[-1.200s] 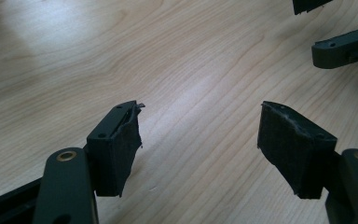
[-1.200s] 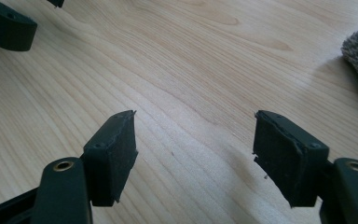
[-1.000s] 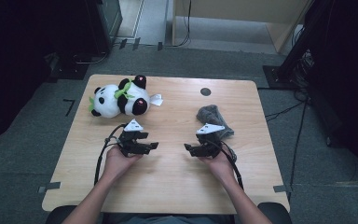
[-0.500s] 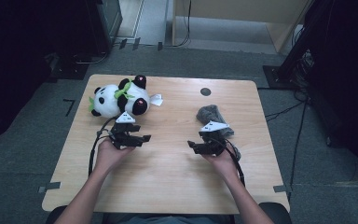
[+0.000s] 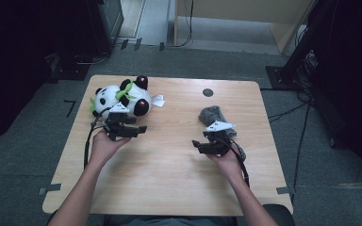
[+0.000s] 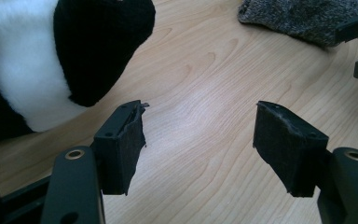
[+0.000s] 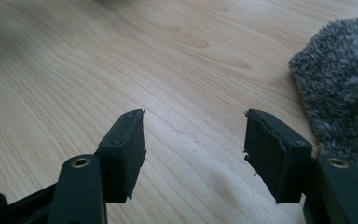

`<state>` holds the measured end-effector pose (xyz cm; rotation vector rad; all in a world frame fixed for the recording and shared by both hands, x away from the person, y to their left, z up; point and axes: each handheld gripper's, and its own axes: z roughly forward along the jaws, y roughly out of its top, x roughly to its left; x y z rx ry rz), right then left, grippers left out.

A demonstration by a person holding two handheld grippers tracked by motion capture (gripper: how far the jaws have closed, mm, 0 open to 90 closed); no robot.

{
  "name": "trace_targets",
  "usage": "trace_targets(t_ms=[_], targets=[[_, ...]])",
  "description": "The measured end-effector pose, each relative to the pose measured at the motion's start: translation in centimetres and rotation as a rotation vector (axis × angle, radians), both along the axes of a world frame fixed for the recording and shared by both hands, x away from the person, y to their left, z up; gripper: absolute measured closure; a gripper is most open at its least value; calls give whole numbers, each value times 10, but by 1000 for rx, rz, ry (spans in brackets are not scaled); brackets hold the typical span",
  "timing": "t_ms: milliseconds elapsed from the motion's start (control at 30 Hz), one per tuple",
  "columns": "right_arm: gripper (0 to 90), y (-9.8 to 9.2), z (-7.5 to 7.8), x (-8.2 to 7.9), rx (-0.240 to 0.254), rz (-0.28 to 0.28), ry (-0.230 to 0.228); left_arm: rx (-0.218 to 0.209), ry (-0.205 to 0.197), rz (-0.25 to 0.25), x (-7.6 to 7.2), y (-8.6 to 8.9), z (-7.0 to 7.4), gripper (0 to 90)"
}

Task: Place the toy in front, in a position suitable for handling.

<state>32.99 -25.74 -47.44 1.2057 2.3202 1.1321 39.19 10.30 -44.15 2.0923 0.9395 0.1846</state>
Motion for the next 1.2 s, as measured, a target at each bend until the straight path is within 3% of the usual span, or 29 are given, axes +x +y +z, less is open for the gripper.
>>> trace_targets(t_ms=[300,700,800,900,1200], targets=[[444,-6,4,1,14,-18,-9,4,7,15,12,8,8,331],[479,-9,6,2,19,-4,-3,13,-25,56,31,25,29,353],[486,-10,4,4,39,-5,26,14,-31,74,38,32,34,359],[490,-10,4,4,35,-1,24,16,-32,78,40,35,37,363],[490,-8,3,3,25,8,30,55,-84,104,52,45,51,356]])
